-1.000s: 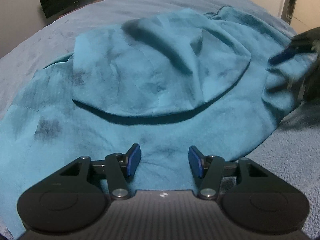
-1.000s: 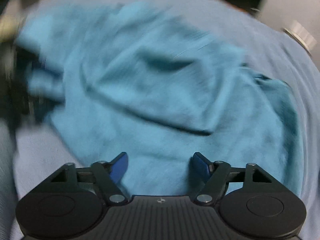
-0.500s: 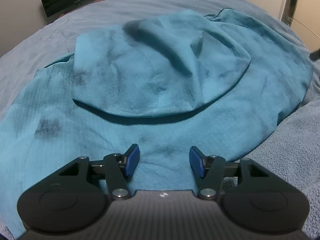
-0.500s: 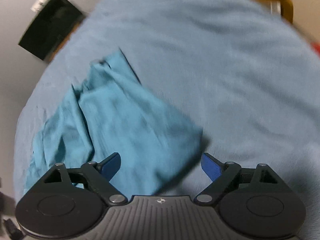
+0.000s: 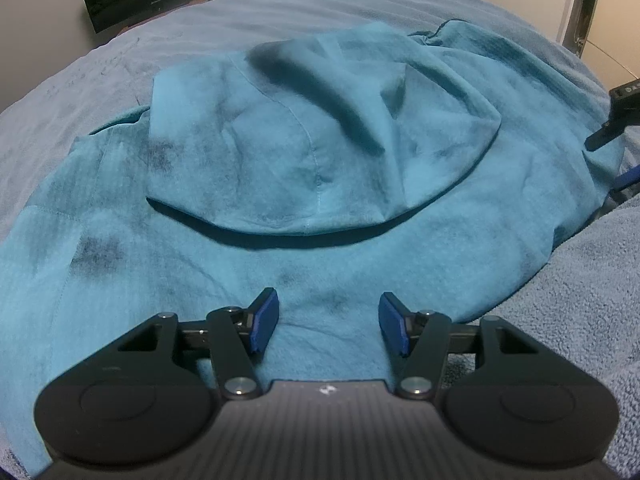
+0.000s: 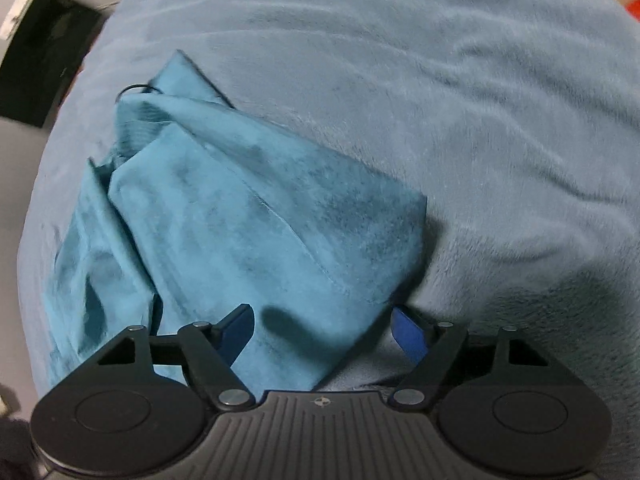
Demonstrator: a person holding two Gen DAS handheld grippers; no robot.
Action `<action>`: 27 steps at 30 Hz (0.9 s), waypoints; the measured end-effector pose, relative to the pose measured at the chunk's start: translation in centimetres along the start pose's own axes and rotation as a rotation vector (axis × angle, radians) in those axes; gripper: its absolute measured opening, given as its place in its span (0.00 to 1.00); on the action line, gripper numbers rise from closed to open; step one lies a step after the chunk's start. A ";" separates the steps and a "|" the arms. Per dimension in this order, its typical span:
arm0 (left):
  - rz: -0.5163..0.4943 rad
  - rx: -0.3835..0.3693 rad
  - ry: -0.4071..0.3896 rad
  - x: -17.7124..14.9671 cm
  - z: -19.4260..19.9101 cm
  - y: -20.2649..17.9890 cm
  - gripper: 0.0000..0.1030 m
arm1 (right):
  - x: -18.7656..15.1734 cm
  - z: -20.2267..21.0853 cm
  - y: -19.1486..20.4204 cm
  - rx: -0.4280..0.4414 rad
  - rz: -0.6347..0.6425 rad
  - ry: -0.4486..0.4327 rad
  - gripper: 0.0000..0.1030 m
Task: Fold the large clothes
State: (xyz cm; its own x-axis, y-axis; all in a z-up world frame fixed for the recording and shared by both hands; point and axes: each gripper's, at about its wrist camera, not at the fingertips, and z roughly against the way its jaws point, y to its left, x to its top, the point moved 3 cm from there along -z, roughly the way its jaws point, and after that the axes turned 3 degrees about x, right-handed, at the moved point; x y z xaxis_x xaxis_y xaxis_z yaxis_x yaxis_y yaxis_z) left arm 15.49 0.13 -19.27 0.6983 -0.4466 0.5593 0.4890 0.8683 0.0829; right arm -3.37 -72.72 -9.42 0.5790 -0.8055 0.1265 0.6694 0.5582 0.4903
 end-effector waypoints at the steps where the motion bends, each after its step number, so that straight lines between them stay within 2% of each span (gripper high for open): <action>1: 0.000 0.000 0.000 0.0 0.0 0.0 0.54 | 0.0 -0.4 -0.1 0.004 -0.023 0.001 0.76; 6: 0.003 -0.005 -0.003 -0.1 0.1 -0.1 0.54 | -0.5 -2.1 -0.8 0.110 -0.191 -0.068 0.77; 8: 0.007 -0.008 -0.005 -0.1 0.1 0.0 0.54 | -0.9 -1.7 -1.1 0.146 -0.221 -0.124 0.61; 9: 0.009 -0.010 -0.006 -0.1 0.1 0.0 0.54 | -1.3 -1.2 -0.9 0.160 -0.211 -0.157 0.49; 10: 0.014 -0.012 -0.008 -0.1 0.2 0.0 0.54 | -1.5 -0.8 -0.6 0.176 -0.192 -0.183 0.32; 12: 0.025 -0.016 -0.009 -0.2 0.2 0.1 0.54 | -2.2 0.8 0.2 0.289 -0.131 -0.276 0.21; 13: 0.033 -0.018 -0.009 -0.2 0.2 0.2 0.54 | -2.8 2.0 0.7 0.354 -0.080 -0.331 0.19; 15: 0.049 -0.022 -0.005 -0.3 0.1 0.3 0.54 | -4.1 3.9 1.9 0.461 0.046 -0.426 0.18; 17: 0.055 -0.025 -0.002 -0.4 0.1 0.3 0.54 | -4.9 4.6 2.8 0.483 0.120 -0.461 0.18; 20: 0.050 -0.021 -0.002 -0.4 0.2 0.0 0.54 | -4.2 3.3 2.5 0.429 0.045 -0.411 0.20; 23: 0.045 -0.012 -0.016 -0.2 0.5 -0.1 0.54 | -2.9 1.9 2.0 0.421 -0.064 -0.354 0.31; 25: 0.034 0.008 -0.057 0.5 1.4 -0.2 0.54 | -2.2 0.8 2.0 0.409 -0.105 -0.329 0.42; 27: 0.029 0.013 -0.122 1.5 2.3 -0.6 0.54 | -1.7 -0.1 1.7 0.406 -0.159 -0.311 0.48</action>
State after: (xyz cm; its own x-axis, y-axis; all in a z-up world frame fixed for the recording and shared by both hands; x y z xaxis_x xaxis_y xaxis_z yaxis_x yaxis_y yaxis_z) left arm 15.08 -0.56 -16.56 0.6425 -0.3927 0.6580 0.4622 0.8835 0.0759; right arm -3.13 -70.36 -8.87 0.2784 -0.9293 0.2427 0.4679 0.3519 0.8107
